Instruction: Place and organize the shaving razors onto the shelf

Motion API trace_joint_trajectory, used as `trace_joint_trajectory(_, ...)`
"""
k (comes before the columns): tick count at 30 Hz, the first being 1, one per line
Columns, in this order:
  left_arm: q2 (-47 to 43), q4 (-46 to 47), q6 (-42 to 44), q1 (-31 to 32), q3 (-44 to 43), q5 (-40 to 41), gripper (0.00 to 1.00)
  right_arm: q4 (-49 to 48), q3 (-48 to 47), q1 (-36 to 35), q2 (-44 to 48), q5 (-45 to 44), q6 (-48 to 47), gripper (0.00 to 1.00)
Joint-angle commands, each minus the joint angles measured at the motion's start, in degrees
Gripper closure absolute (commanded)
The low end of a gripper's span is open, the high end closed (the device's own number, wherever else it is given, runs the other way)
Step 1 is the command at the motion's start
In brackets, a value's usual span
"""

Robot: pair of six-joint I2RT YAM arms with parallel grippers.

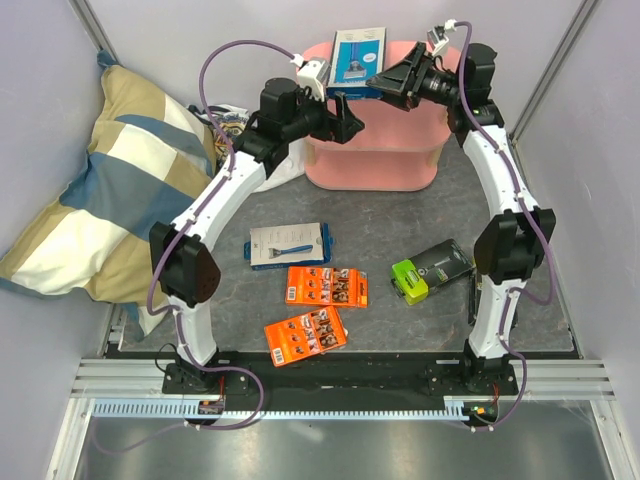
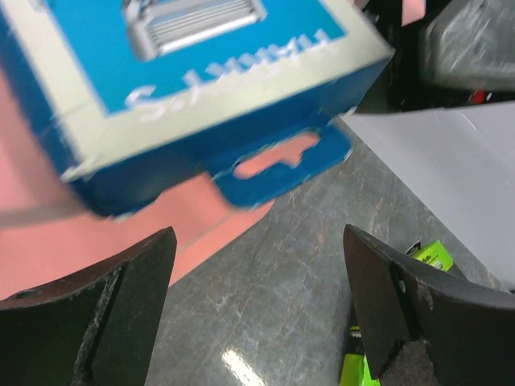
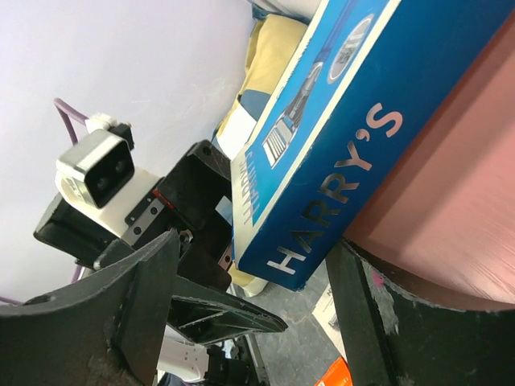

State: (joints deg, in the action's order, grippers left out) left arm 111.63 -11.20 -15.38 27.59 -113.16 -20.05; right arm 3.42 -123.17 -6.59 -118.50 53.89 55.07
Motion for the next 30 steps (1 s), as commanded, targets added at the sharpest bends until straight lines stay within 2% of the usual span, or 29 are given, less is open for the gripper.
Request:
trace_joint_trajectory(1,-6.60,4.17,0.78,-0.35,5.22,0.28,0.08,1.41,2.94,2.63,1.69,-3.35,-1.54,0.19)
trace_joint_trajectory(11,-6.69,5.05,-0.09,-1.23,5.50,-0.87,0.08,4.66,3.20,4.13,2.92,-4.49,-3.74,0.18)
trace_joint_trajectory(18,-4.06,3.56,-0.62,-1.32,1.37,-1.39,0.09,7.92,6.45,4.04,5.02,-6.07,-7.78,0.16)
trace_joint_trajectory(30,-0.98,2.68,-1.50,-1.40,-2.49,-1.74,0.09,8.53,9.18,4.22,6.44,-6.60,-9.45,0.14)
